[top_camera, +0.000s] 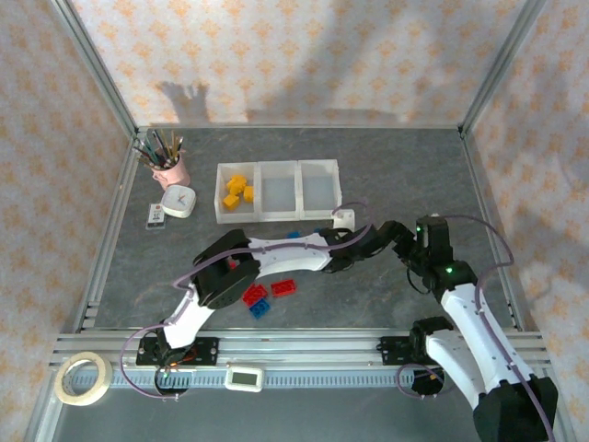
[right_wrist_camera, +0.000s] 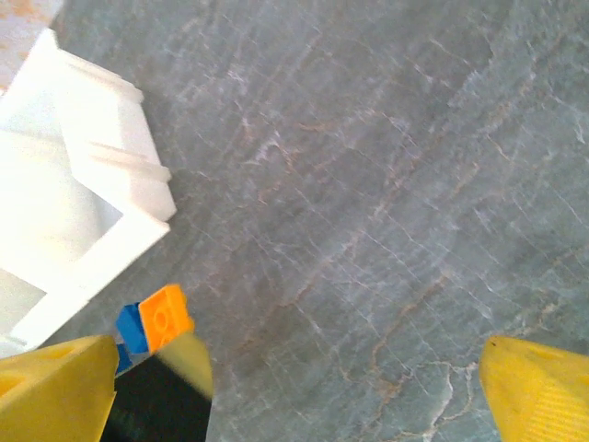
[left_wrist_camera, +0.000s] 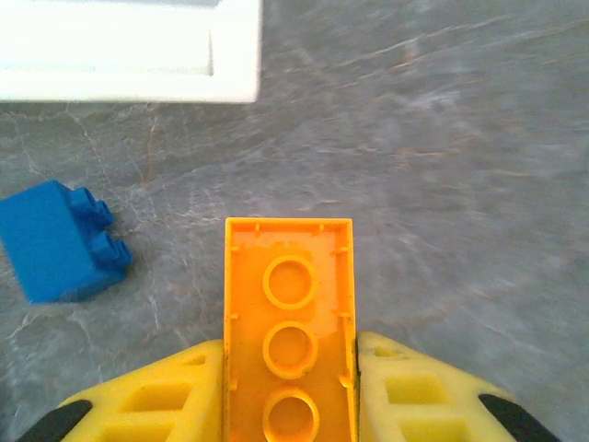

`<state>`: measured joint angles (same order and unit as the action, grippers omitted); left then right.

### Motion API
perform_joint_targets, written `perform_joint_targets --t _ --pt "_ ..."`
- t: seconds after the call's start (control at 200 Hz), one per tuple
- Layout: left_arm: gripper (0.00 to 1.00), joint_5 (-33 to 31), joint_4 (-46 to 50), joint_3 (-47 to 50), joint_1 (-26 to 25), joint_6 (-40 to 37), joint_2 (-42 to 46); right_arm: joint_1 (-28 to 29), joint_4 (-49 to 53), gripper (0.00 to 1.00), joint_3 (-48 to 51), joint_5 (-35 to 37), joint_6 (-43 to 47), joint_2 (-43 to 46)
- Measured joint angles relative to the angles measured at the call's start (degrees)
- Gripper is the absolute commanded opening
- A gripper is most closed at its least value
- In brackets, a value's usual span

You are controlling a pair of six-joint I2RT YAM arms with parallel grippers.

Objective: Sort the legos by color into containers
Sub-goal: Pick up the lego from the center of the table, then place the lego in the container.

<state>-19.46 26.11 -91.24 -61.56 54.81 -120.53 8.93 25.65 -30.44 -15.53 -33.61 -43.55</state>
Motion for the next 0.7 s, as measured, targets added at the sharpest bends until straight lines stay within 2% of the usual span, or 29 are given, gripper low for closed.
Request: perform_joint_targets --t 0.18,0.36,0.47,0.701 --pt "0.3 -0.81 -1.33 6.73 -0.52 -2.49 13.77 0.02 -1.97 1.0 -3.21 -4.22 2.56 -1.7" --pt "0.3 -3.8 -1.49 11.89 2.27 -5.18 24.55 1.73 -5.51 1.0 -4.96 -8.0 3.96 -6.78" --pt "0.3 -5.44 -1.38 16.37 7.34 -7.1 28.74 5.42 -8.2 1.0 -5.16 -8.74 4.13 -9.38" --pt "0.3 -6.4 -1.51 24.2 21.7 -12.33 33.14 17.25 -15.26 1.0 -6.36 -8.26 4.09 -15.72"
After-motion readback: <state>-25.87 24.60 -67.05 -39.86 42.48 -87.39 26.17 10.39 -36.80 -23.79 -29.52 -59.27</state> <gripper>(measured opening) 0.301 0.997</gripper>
